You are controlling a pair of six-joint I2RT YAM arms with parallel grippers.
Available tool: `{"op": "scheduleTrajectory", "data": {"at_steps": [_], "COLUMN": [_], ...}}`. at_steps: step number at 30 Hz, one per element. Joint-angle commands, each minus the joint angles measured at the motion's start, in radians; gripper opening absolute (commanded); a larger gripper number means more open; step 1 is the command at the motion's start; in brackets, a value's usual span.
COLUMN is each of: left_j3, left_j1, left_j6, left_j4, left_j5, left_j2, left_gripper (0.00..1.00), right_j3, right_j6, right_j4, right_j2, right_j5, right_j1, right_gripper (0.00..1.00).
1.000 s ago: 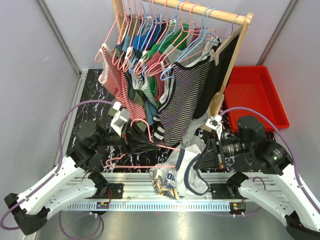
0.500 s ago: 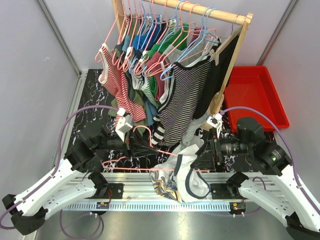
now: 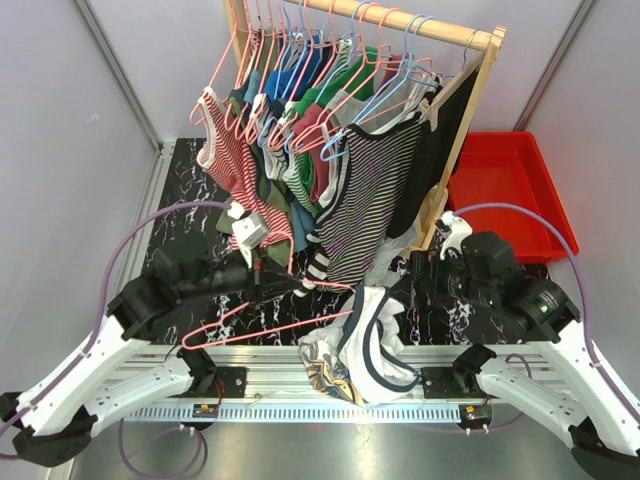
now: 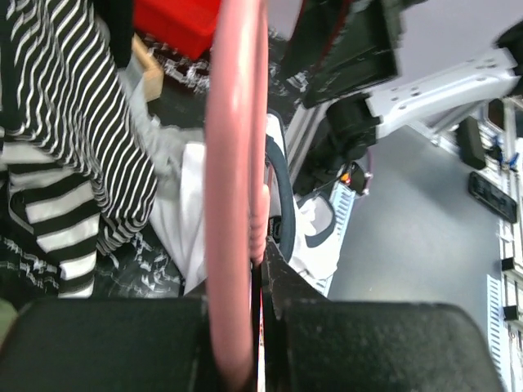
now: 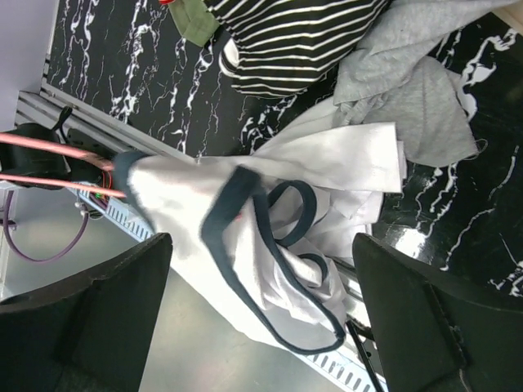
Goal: Remove the tank top from the hanger
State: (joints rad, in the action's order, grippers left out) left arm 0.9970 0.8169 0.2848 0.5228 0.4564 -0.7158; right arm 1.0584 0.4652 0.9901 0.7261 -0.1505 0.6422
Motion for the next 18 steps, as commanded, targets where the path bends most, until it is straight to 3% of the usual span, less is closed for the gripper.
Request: {"op": "scheduleTrajectory", "data": {"at_steps": [1,6,13,18], "left_j3": [0.055,0.133,0.219,0.293], "left_j1": [0.002,0.005,0.004,0.004], "left_j6": [0.03,0.03,0.011,-0.019], "left_j4": [0.072,0.155,0.244,0.342], "left_j5": [-0.067,-0.147,-0.124,-0.145], "left_j2": [-0.091,-0.14,-0.111,-0.074], "left_gripper": [0.0,0.0,0.0,0.0], "right_j3": [-0.021,-0.046,-0.155,-0.129], "right_j6": [0.01,0.033,0.046,-0.022], "right_j4": [-0.085,-0.091,-0.215,-0.231], "right_j2": [0.036,0.013,0.001,-0.01], "right_j5": [-0.043,-0.004,-0.171,-0.221], "right_j1": [0.007,0.007,0.007,0.007], "right_gripper": [1.0,1.0,0.94,0.9]}}
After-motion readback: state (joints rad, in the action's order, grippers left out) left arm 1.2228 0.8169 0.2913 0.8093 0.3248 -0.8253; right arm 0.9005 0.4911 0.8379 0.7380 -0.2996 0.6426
